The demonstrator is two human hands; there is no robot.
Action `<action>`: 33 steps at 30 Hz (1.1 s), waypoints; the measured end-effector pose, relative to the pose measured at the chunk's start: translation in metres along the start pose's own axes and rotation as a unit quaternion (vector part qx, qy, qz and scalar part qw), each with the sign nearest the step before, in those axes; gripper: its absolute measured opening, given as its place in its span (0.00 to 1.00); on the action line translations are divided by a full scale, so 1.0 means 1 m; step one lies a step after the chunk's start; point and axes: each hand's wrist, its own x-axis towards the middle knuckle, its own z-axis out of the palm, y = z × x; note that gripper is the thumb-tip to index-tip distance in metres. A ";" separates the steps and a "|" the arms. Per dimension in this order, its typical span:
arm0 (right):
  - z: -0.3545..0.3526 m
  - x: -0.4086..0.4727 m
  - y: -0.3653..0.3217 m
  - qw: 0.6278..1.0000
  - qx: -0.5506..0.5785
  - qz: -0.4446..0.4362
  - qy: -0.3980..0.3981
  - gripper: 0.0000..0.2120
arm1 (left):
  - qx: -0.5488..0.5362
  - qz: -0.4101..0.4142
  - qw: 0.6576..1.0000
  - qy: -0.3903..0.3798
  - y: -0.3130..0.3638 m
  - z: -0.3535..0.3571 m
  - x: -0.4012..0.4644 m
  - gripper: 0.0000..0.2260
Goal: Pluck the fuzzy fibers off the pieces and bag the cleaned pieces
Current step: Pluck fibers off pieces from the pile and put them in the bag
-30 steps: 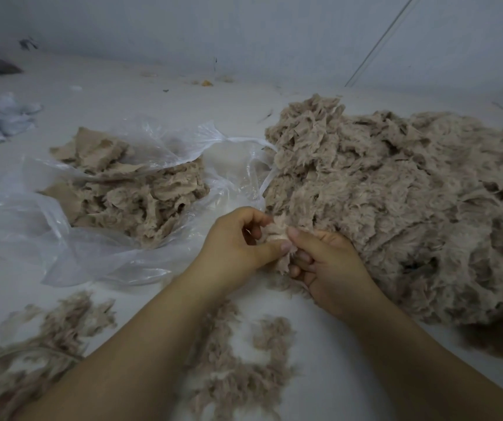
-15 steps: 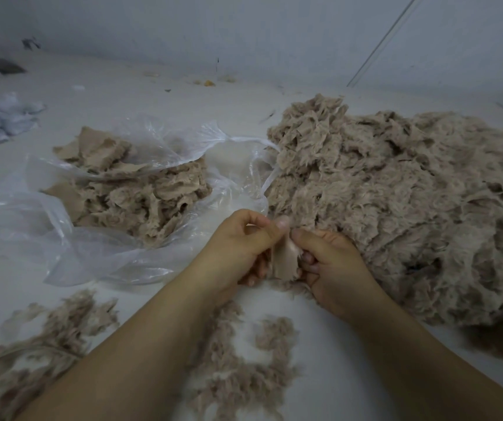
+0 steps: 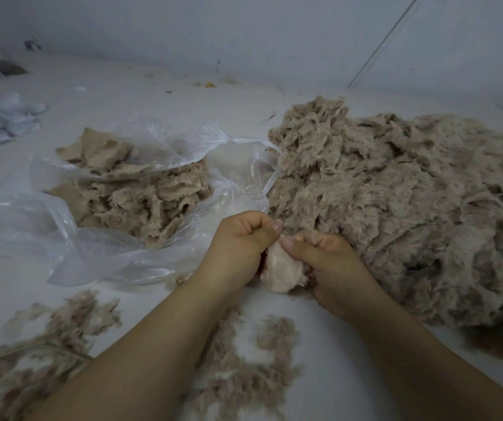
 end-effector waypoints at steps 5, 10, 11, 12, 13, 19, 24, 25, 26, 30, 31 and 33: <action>0.001 0.001 0.001 0.999 0.025 0.007 0.018 0.11 | 0.012 0.008 0.998 0.062 -0.002 0.002 -0.001 0.13; -0.003 0.002 -0.001 0.994 0.102 0.013 0.039 0.18 | 0.005 0.014 0.998 0.068 0.004 -0.011 0.001 0.14; -0.002 0.001 -0.001 0.994 0.100 0.010 0.039 0.16 | 0.012 0.000 0.999 0.031 0.007 -0.014 0.001 0.15; -0.002 0.000 -0.001 0.995 0.095 0.005 0.036 0.15 | 0.025 -0.025 0.999 -0.016 0.009 -0.016 0.000 0.18; 0.000 -0.001 -0.002 0.996 0.089 0.001 0.033 0.13 | 0.051 -0.051 0.995 -0.065 0.011 -0.017 -0.001 0.23; 0.000 0.001 -0.001 0.994 0.093 0.010 0.057 0.16 | 0.140 -0.069 0.971 -0.179 0.014 -0.024 -0.004 0.10; 0.003 0.002 0.002 0.993 0.061 0.009 0.102 0.14 | 0.168 -0.083 0.940 -0.285 0.022 -0.042 -0.002 0.06; 0.004 0.003 0.002 0.991 0.068 0.007 0.115 0.12 | 0.174 -0.085 0.933 -0.304 0.023 -0.046 -0.002 0.05; 0.005 0.004 0.002 0.989 0.086 0.006 0.123 0.08 | 0.182 -0.088 0.924 -0.324 0.024 -0.050 -0.002 0.05; 0.004 0.003 -0.002 0.983 0.137 -0.001 0.125 0.16 | 0.197 -0.083 0.913 -0.347 0.026 -0.053 -0.002 0.05; 0.004 0.003 -0.001 0.985 0.124 -0.005 0.118 0.19 | 0.176 -0.080 0.927 -0.322 0.025 -0.049 -0.002 0.03; 0.004 0.002 0.000 0.992 0.076 -0.011 0.100 0.22 | 0.130 -0.090 0.953 -0.260 0.020 -0.040 -0.001 0.12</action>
